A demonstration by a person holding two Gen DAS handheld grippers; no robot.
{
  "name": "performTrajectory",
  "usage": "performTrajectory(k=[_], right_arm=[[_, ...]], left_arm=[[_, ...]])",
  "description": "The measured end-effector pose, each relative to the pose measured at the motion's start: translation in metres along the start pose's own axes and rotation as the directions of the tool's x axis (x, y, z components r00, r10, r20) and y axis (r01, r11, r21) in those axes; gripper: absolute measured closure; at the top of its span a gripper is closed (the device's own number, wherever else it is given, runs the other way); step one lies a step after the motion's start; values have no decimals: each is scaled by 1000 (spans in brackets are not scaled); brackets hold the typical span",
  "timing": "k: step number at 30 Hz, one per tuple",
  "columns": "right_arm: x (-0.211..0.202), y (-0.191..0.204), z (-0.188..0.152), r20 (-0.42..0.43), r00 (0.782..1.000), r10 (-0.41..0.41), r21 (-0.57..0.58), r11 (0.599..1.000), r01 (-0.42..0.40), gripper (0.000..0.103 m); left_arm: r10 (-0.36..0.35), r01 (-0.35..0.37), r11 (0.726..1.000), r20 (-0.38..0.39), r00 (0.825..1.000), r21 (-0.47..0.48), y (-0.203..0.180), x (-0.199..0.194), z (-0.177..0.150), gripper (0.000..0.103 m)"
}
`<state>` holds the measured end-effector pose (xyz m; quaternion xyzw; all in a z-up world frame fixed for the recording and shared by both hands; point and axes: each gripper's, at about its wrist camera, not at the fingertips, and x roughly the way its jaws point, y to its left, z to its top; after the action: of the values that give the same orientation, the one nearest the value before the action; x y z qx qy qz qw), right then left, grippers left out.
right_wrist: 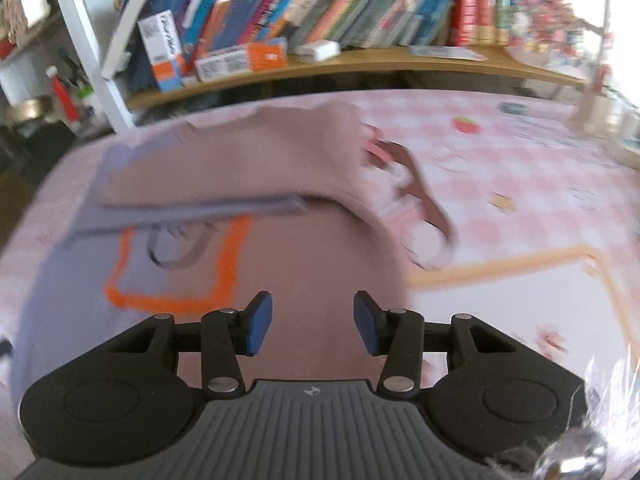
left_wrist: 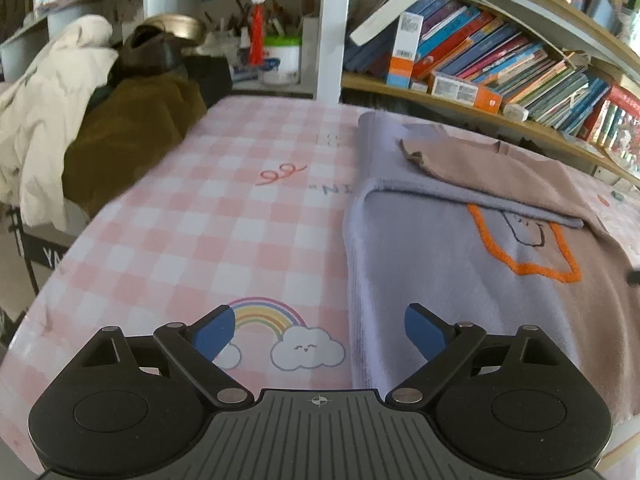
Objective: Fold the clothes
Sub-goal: 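Withdraw the right gripper and bring both grippers to the sweater side edges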
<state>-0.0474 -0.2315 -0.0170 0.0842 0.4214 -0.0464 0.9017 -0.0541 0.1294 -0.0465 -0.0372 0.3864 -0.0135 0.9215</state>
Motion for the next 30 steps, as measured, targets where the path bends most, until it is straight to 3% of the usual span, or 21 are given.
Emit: performTrajectory(k=[9, 16, 20, 29, 30], right_arm=[[-34, -46, -42, -34, 999, -32, 188, 981, 38, 59], [-35, -52, -46, -53, 998, 41, 182, 983, -31, 58], [-38, -60, -47, -53, 995, 87, 185, 980, -76, 58], [-45, -82, -59, -48, 984, 171, 235, 960, -155, 61], [-46, -84, -60, -43, 983, 181, 242, 956, -166, 61]], left_arm=[[-7, 7, 1000, -46, 999, -12, -6, 4, -2, 9], [34, -37, 998, -52, 998, -46, -18, -2, -3, 9], [64, -67, 996, -61, 996, -50, -26, -11, -5, 0], [47, -50, 990, -28, 998, -130, -17, -34, -11, 2], [45, -48, 990, -25, 999, -135, -16, -37, -11, 7]])
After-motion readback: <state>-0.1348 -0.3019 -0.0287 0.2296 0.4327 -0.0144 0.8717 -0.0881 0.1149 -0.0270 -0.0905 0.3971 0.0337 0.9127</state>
